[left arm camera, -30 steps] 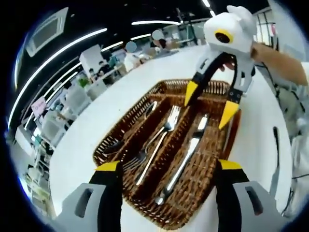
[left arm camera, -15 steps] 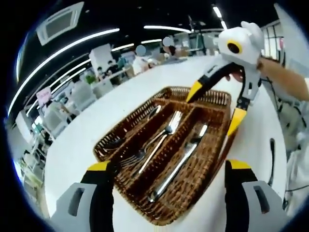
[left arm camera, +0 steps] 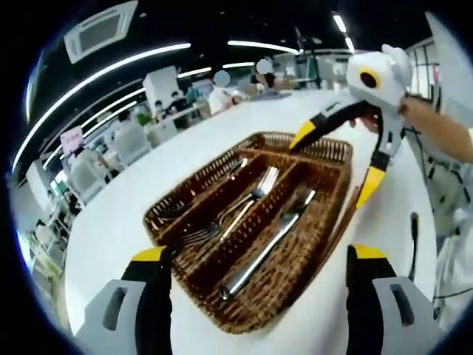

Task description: Arrange the knives, forks, and spoons in their matching storage slots by inserting each utensil handle-first until every utensil is classified and aligned in the correct compartment

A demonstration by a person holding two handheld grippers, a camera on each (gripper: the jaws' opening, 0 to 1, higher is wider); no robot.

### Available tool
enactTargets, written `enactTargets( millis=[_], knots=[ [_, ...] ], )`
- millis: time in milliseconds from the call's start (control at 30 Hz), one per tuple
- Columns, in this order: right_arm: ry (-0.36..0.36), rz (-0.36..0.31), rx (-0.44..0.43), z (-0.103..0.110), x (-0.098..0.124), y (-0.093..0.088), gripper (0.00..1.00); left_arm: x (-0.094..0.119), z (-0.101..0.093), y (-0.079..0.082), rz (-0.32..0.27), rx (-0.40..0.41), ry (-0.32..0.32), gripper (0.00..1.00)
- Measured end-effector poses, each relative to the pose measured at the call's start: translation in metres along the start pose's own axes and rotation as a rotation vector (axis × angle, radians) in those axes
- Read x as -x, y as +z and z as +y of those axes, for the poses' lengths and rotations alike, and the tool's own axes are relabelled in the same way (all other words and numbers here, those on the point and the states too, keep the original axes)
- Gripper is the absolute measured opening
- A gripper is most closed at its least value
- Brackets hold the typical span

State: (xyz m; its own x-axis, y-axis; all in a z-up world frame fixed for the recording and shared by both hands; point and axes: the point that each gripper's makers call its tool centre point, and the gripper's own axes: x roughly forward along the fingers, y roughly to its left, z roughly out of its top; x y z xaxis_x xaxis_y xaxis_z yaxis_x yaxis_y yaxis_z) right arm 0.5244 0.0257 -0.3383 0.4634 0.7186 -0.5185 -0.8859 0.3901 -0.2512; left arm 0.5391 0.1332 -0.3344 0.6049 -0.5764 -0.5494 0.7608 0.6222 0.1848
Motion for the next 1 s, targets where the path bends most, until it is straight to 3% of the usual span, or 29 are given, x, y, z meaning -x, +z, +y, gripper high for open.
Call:
enactTargets(
  millis=[167,733,1000],
  knots=[
    [-0.020,-0.025,-0.008,-0.001,0.004,0.000,0.84,0.002,-0.003,-0.001,-0.019,0.010,0.009,1.00],
    [-0.047,-0.048,-0.050,0.020,0.027,-0.008,0.87,0.009,-0.013,-0.005,-0.040,0.033,0.001,1.00],
    [-0.059,-0.065,-0.059,0.020,0.032,-0.008,0.87,0.014,-0.018,-0.006,-0.049,0.034,0.000,1.00]
  ],
)
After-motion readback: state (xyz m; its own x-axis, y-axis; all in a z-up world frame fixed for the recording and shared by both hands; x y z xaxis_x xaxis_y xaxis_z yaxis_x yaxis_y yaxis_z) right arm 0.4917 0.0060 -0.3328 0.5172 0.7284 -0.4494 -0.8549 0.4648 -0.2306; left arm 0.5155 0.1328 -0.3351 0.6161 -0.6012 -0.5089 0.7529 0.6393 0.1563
